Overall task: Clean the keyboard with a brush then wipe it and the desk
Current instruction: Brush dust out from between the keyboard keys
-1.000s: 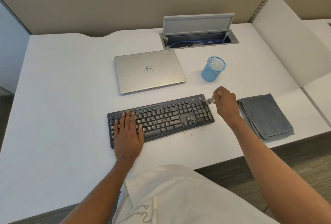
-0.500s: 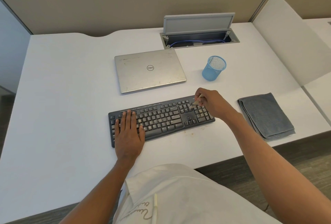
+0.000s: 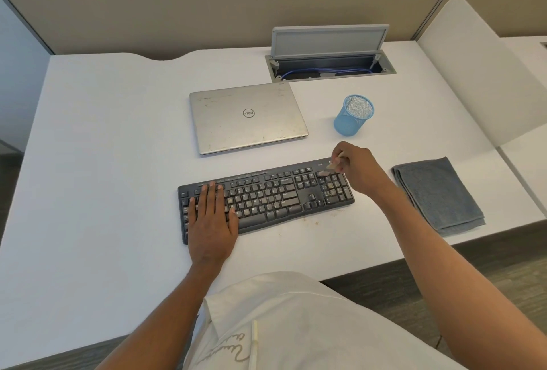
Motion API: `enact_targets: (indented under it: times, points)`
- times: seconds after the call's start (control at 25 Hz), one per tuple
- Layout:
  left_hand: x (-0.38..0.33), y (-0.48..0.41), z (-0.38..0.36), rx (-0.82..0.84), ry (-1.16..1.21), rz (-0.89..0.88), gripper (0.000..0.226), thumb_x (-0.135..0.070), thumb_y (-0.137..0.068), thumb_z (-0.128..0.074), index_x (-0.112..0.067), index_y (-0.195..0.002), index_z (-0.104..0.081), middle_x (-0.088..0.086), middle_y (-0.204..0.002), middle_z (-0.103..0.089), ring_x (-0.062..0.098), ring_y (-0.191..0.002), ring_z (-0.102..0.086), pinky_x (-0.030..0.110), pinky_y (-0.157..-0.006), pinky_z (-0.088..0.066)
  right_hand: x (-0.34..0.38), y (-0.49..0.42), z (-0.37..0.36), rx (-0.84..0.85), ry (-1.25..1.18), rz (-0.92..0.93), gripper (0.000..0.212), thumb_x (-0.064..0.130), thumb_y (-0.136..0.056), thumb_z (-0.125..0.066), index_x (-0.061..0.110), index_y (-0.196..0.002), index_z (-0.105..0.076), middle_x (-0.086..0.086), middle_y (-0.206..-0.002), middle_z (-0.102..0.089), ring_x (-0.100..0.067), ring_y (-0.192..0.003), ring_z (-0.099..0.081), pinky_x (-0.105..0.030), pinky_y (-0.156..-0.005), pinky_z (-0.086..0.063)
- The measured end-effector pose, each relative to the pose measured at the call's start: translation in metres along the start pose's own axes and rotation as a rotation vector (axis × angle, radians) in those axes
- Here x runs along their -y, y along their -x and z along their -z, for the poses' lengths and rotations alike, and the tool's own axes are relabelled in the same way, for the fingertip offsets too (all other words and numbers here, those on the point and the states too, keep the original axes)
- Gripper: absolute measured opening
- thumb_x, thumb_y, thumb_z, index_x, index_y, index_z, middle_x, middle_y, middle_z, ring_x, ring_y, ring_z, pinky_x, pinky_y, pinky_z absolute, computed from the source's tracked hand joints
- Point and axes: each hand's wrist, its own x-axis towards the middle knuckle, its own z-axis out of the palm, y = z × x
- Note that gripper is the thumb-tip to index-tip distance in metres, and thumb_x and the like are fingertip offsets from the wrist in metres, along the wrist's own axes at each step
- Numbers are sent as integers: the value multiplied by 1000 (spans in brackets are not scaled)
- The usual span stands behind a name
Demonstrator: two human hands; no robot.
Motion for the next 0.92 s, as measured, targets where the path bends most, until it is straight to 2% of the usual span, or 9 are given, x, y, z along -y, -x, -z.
enact_targets:
  times: [0.08,0.2,0.28,0.4,0.56,0.64,0.72,0.84,0.92]
  points:
    - [0,0,0,-1,-2,-2,63,-38,-108,-30,-7,-162,-39,13,-169,-38,29,-159,-30,54,-132,-17,5,1,-6,21,-79,42,24,-3,-97,-44,15,-91,-59,-6,-75,-67,-33,-74,-64,-46,-62,-52]
    - [1,0,1,-1,-3,0,63,-38,-108,-30,-6,-161,-40,13,-168,-39,30,-159,-30,54,-132,-17,-3,2,-8,34,-56,25,22,-4,-96,-47,13,-90,-60,-7,-76,-66,-36,-73,-63,-52,-63,-54]
    - [0,0,0,1,-7,-1,63,-38,-108,-30,-6,-161,-40,14,-168,-39,30,-159,-31,54,-132,-18,-12,2,-3,6,12,-39,22,-7,-94,-47,10,-94,-60,-8,-81,-65,-33,-77,-64,-48,-65,-53]
    - [0,0,0,-7,-1,0,63,-37,-108,-31,-6,-161,-40,14,-168,-39,30,-159,-31,54,-131,-18,-17,3,5,-5,185,-142,35,-17,-84,-42,7,-103,-59,-9,-92,-64,-33,-88,-63,-38,-68,-48]
    - [0,0,-2,-15,6,0,61,-37,-108,-34,-6,-161,-41,13,-169,-38,30,-159,-31,55,-131,-18,-2,7,-4,-10,-35,-54,26,-7,-93,-41,12,-93,-60,-8,-79,-66,-33,-71,-62,-48,-59,-50]
    - [1,0,-2,-11,1,-4,62,-37,-108,-33,-6,-161,-40,13,-169,-37,29,-159,-30,54,-131,-18,5,7,-11,36,-56,4,26,-4,-96,-42,13,-91,-60,-6,-75,-67,-34,-69,-62,-49,-59,-51]
    - [1,1,-2,-7,-1,0,62,-38,-108,-33,-6,-161,-40,13,-169,-37,29,-160,-29,54,-132,-17,5,6,-15,55,-48,0,25,-4,-96,-43,12,-93,-61,-5,-75,-67,-34,-74,-64,-48,-63,-53]
    - [0,1,-2,-15,3,2,62,-37,-108,-33,-6,-161,-41,14,-168,-38,30,-159,-30,54,-132,-17,-4,3,-14,34,4,-22,27,-7,-94,-44,14,-91,-60,-5,-75,-65,-33,-71,-64,-46,-58,-52]
    - [1,1,-2,-16,3,-2,62,-37,-108,-34,-5,-161,-41,14,-168,-38,30,-159,-30,54,-132,-17,-8,2,-8,19,78,-60,29,-11,-91,-44,14,-93,-59,-6,-79,-64,-30,-69,-62,-35,-54,-47]
